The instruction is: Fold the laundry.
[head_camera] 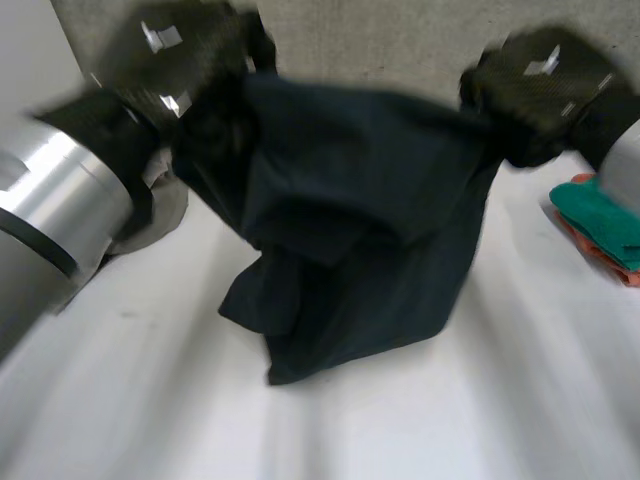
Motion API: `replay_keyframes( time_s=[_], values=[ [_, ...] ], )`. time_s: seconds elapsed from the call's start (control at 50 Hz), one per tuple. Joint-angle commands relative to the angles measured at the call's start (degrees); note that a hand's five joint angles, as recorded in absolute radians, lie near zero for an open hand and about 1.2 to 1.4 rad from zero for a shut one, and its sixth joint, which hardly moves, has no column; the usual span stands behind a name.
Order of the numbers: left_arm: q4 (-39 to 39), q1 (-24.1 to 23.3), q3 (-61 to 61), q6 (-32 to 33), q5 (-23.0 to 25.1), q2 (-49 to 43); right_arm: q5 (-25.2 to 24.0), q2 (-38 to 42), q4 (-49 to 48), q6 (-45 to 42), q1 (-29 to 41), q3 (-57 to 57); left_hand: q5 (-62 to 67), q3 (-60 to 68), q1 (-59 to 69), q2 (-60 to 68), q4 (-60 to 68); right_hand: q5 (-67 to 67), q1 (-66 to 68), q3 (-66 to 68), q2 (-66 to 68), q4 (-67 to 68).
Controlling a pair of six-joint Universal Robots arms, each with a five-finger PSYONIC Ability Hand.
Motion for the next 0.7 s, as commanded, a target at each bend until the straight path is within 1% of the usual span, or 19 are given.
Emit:
replay_keyframes(
  time_s=[0.02,0.12,0.14,0.16,0.2,0.22,0.26,0.3,0.32,0.34,0.36,0.38,0.4,0.42,0.44,0.52,0.58,0.66,0.7],
  values=[
    [-0.96,1.92,5.53,-2.89,0.28,-2.77,-0.09,-1.35,6.44,0.19,-0.62,-8.01,12.85,13.57,17.61,11.6,11.42,13.09,16.06,12.56,12.47,11.43],
    [0.36,4.38,7.55,-2.72,0.28,-12.69,0.26,6.1,4.34,0.1,3.15,-9.16,12.85,13.57,17.61,11.6,11.42,13.09,16.06,12.56,12.47,11.43],
    [0.97,4.9,8.25,-2.63,0.36,-14.8,1.21,9.86,2.59,0.1,5.07,-9.42,12.85,13.57,17.61,11.6,11.42,13.09,16.06,12.56,12.47,11.43],
    [2.54,6.04,9.56,-2.54,0.36,-19.17,2.09,11.81,1.62,0.1,5.96,-9.6,12.85,13.57,17.61,11.6,11.42,13.09,16.06,12.56,12.47,11.43],
    [4.31,7.19,11.24,-2.28,0.36,-23.85,4.2,15.33,-0.14,0.01,7.63,-9.95,12.85,13.57,17.61,11.6,11.42,13.09,16.06,12.56,12.47,11.43],
    [5.27,7.72,12.2,-2.1,0.36,-26.05,6.74,18.66,-2.24,-0.25,9.03,-10.21,12.85,13.57,17.61,11.6,11.42,13.09,16.06,12.56,12.47,11.43],
    [8.61,9.3,16.24,-0.88,0.71,-32.38,9.39,22.27,-5.06,0.01,10.36,-10.65,12.85,13.57,17.61,11.6,11.42,13.09,16.06,12.56,12.47,11.43],
    [11.07,10.18,19.66,0.44,0.71,-36.69,12.8,27.44,-10.92,0.45,11.94,-11.7,12.85,13.57,17.61,11.6,11.42,13.09,16.06,12.56,12.47,11.43],
    [13.35,11.05,23.68,1.93,0.63,-40.8,13.52,29.04,-13.05,0.45,12.38,-11.8,12.85,13.57,17.61,11.6,11.42,13.09,16.06,12.56,12.47,11.43],
    [14.41,11.58,25.81,2.64,0.63,-42.75,14.05,30.45,-15.33,0.45,13.0,-11.71,12.85,13.57,17.61,11.6,11.42,6.99,9.96,6.46,6.37,5.33],
    [15.12,12.02,27.92,3.17,0.63,-44.51,14.32,31.95,-17.7,0.54,13.7,-11.54,9.7,10.43,14.47,8.46,8.27,-10.22,-7.25,-10.75,-10.85,-11.88],
    [15.74,12.38,29.86,3.69,0.71,-46.1,14.23,34.05,-21.64,0.45,15.19,-11.27,2.85,3.57,7.61,1.6,1.41,-56.91,-53.94,-57.44,-57.53,-58.57],
    [16.53,12.81,33.18,4.57,0.8,-48.38,14.06,34.85,-23.51,0.1,15.98,-11.18,-22.87,-22.14,-18.11,-24.11,-24.3,-56.91,-53.94,-57.44,-57.53,-58.57],
    [16.71,13.08,34.43,4.75,0.8,-49.27,14.32,35.3,-25.09,0.01,16.43,-11.18,-40.44,-39.72,-35.68,-41.69,-41.88,-56.91,-53.94,-57.44,-57.53,-58.57],
    [16.71,13.17,35.4,4.93,0.8,-49.71,15.1,35.39,-26.42,0.27,16.69,-11.18,-56.61,-55.88,-51.84,-57.85,-58.04,-56.91,-53.94,-57.44,-57.53,-58.57],
    [16.53,13.44,35.07,4.75,0.45,-49.72,17.3,34.51,-28.36,1.15,16.96,-10.66,-57.15,-56.43,-52.39,-58.4,-58.58,-56.91,-53.94,-57.44,-57.53,-58.57],
    [15.22,13.08,29.46,4.84,0.01,-47.44,19.59,30.83,-27.4,1.06,16.52,-8.55,-57.15,-56.43,-52.39,-58.4,-58.58,-56.91,-53.94,-57.44,-57.53,-58.57],
    [12.06,13.43,16.2,4.67,-0.08,-35.24,19.95,24.41,-22.14,0.01,13.98,-3.72,-57.15,-56.43,-52.39,-58.4,-58.58,-56.91,-53.94,-57.44,-57.53,-58.57],
    [10.83,13.26,9.45,4.49,-0.16,-30.07,19.51,21.86,-16.69,-0.25,11.87,-1.08,-57.11,-56.38,-52.35,-58.35,-58.54,-56.91,-53.94,-57.44,-57.53,-58.57]
  ],
)
